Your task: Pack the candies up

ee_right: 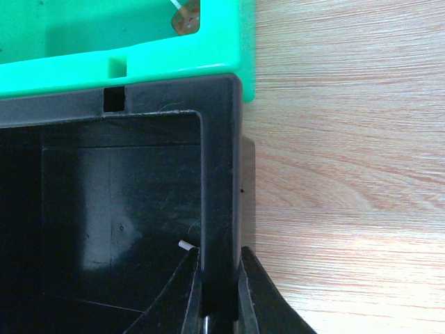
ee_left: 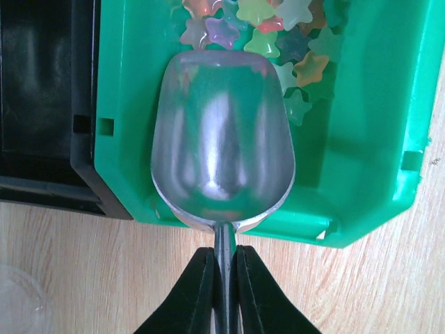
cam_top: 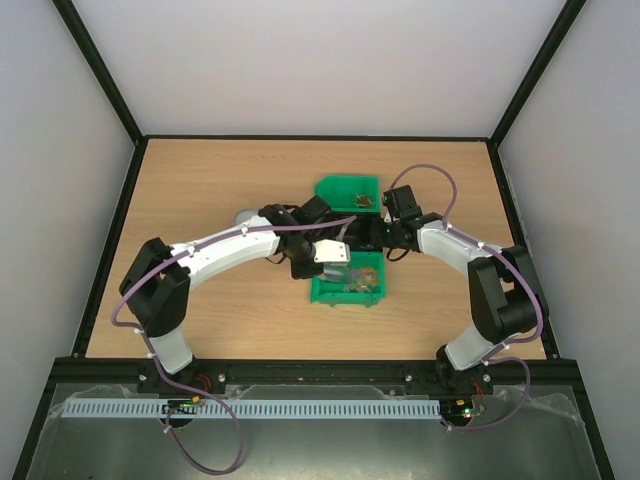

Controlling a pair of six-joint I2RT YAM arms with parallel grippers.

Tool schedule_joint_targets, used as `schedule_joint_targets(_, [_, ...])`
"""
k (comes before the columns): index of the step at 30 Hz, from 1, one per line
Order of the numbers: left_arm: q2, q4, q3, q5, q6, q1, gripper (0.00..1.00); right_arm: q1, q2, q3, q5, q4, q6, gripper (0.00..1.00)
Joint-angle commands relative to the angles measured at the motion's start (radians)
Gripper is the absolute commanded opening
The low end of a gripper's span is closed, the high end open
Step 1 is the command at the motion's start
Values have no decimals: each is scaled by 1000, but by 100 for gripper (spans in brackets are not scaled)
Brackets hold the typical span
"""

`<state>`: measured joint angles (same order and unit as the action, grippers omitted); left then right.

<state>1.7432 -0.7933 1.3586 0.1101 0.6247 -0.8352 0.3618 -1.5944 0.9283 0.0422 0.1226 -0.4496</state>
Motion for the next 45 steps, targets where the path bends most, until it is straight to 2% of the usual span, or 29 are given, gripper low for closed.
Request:
schedule_joint_targets(1, [59,-32,-45,-14,-6,4,2,6,-3,10,2,39,-15,1])
schedule_joint_targets(13, [132,211,-92,124,-87,7,2,7,-20,24,23,40,-19,1])
schedule_joint_targets(18, [116,398,-187,236,-119,16,2,6,-23,27,34,41,-7,1])
schedule_joint_targets(23, [73,611,-296,399,-148,78,2,7,-16,26,61,40,28,1])
schedule_joint_targets(29, [-31,879,-463,526,-197,153,2,0,4,18,57,44,75,1])
schedule_joint_targets(33, [-41,954,-516,595,-233,174,2,-12,15,11,70,54,95,1])
schedule_joint_targets(40, [-98,1065,-595,628,-288,199,2,-37,37,-14,90,63,135,1])
schedule_joint_targets(45, [-133,1103,-628,644,-268,204,2,-67,40,-26,102,64,154,1])
